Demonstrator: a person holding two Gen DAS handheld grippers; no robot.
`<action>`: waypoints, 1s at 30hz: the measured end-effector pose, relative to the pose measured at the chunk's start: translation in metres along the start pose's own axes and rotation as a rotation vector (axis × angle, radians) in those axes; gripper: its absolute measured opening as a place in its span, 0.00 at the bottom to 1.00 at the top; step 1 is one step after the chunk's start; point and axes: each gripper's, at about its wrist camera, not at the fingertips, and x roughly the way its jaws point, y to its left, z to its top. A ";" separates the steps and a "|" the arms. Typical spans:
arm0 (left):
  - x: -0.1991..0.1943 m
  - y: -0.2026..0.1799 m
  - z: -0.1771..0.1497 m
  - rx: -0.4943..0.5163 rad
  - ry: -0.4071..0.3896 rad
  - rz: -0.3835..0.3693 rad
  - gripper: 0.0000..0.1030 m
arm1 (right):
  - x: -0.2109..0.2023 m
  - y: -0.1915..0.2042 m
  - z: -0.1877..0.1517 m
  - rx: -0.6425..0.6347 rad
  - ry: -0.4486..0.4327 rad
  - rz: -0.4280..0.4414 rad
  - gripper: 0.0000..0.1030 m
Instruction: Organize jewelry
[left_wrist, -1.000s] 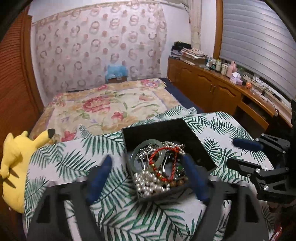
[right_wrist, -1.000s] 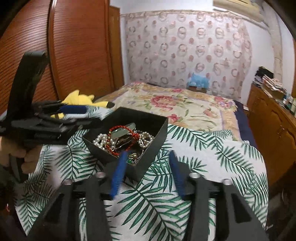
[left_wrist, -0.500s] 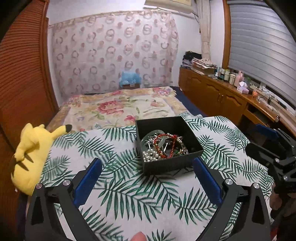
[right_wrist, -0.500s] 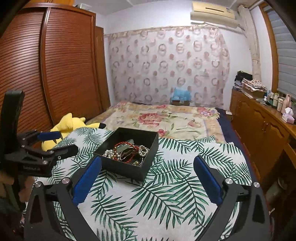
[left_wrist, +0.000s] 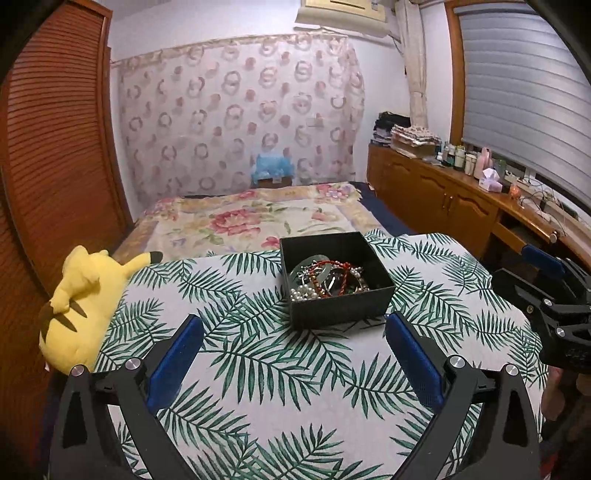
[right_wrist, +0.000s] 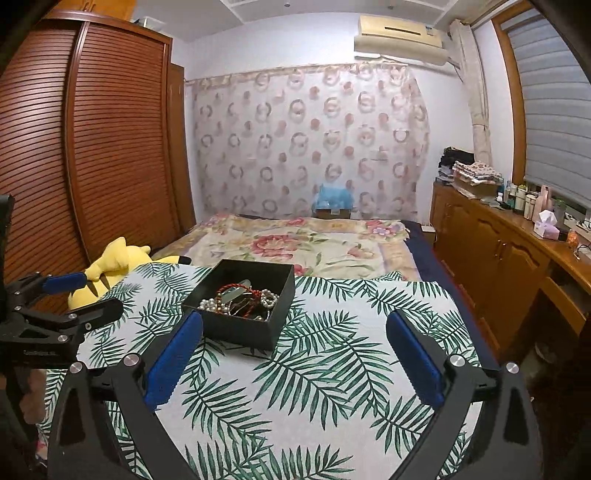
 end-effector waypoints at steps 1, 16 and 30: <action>-0.001 0.000 0.000 0.000 -0.002 -0.001 0.92 | 0.000 0.000 -0.001 0.003 -0.001 0.000 0.97; -0.003 -0.004 -0.001 0.004 -0.008 -0.001 0.92 | -0.004 -0.001 -0.006 0.018 0.004 0.005 0.97; -0.003 -0.003 -0.001 0.002 -0.008 -0.003 0.92 | -0.004 -0.001 -0.006 0.018 0.004 0.004 0.97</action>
